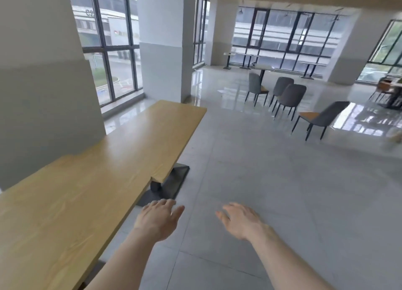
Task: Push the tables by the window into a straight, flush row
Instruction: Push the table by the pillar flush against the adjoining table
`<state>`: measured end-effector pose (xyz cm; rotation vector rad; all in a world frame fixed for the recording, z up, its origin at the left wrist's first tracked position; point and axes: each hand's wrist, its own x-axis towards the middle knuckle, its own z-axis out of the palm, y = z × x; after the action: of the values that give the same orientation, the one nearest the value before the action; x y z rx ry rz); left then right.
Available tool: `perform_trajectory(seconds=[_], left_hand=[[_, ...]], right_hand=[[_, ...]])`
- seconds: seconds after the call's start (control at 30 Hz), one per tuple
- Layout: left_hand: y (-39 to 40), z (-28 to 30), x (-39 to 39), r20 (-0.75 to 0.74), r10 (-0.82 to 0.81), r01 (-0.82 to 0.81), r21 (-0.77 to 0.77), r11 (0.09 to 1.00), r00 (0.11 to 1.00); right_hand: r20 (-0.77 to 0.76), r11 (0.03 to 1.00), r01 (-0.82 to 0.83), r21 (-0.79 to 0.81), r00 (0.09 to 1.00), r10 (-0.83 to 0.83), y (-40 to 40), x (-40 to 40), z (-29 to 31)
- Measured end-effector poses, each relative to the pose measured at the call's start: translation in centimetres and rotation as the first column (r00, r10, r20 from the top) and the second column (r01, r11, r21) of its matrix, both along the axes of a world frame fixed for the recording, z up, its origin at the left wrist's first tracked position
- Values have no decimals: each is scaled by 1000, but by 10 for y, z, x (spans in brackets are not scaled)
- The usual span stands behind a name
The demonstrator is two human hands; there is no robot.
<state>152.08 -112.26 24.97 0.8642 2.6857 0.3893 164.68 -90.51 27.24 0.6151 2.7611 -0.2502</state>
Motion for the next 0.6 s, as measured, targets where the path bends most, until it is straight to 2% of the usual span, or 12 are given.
perform_trajectory(seconds=[0.3,0.6], left_hand=[[136,0,-148,-8,-61,61,3,998,998],[267,-20,-288,-27,-50,49,-33,998,998]], right_hand=[[-6,998,61,-10,998,-61,111,-136,9],[12,998,51,-47,999,-50,250,-281,-19]])
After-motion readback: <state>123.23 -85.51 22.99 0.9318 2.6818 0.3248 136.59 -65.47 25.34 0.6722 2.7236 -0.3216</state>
